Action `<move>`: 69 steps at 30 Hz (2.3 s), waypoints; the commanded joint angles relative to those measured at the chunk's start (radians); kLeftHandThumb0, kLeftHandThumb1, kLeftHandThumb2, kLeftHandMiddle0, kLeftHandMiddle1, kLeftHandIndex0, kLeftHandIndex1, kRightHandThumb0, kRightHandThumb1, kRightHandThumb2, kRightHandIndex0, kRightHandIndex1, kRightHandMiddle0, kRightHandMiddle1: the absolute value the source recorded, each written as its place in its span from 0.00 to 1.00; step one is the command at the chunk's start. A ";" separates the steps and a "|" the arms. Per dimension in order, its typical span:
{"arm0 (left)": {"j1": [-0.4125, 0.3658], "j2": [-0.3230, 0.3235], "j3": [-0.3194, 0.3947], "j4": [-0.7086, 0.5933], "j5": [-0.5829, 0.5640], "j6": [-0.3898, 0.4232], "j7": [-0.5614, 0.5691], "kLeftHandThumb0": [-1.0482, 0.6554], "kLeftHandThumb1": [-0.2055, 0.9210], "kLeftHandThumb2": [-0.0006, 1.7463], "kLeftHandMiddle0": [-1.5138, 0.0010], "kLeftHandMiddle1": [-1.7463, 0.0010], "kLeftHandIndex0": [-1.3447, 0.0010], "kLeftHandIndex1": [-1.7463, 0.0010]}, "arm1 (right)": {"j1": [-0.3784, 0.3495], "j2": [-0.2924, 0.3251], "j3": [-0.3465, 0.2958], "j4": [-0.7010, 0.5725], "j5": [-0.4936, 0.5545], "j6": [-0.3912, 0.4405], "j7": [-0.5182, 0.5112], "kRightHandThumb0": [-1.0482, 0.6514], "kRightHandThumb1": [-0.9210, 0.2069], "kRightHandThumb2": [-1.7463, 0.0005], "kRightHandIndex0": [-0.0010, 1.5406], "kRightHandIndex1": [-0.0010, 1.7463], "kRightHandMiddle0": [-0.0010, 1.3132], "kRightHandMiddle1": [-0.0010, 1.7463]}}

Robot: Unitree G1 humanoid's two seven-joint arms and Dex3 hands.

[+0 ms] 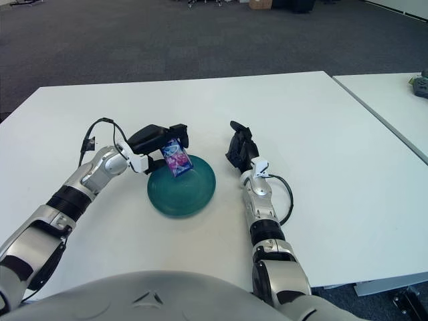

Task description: Put the gum into the plate.

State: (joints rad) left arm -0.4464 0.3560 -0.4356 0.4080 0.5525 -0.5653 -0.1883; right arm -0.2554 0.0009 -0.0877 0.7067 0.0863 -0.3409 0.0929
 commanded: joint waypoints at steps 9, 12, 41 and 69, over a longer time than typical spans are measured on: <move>-0.015 -0.033 -0.070 0.110 0.068 -0.037 0.019 0.61 0.36 0.82 0.53 0.05 0.64 0.00 | 0.084 0.016 -0.003 0.072 0.004 0.056 -0.001 0.11 0.00 0.43 0.04 0.01 0.01 0.02; -0.022 -0.031 -0.076 0.119 0.065 -0.045 0.004 0.61 0.38 0.81 0.55 0.03 0.65 0.00 | 0.083 0.015 -0.002 0.076 0.003 0.057 -0.001 0.11 0.00 0.43 0.05 0.01 0.01 0.03; -0.101 0.043 -0.148 0.150 0.054 -0.130 -0.234 0.02 1.00 0.20 0.92 0.77 1.00 0.68 | 0.050 -0.009 0.005 0.119 -0.016 0.040 0.000 0.10 0.00 0.42 0.05 0.00 0.00 0.05; -0.119 0.128 0.008 0.074 -0.032 -0.189 -0.201 0.00 1.00 0.18 1.00 1.00 1.00 1.00 | 0.017 -0.015 -0.010 0.160 -0.014 0.020 0.012 0.12 0.00 0.43 0.07 0.00 0.00 0.03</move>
State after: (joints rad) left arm -0.5493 0.4673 -0.4834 0.4997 0.5718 -0.7622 -0.4146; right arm -0.2961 -0.0214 -0.0894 0.7865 0.0668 -0.3910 0.1126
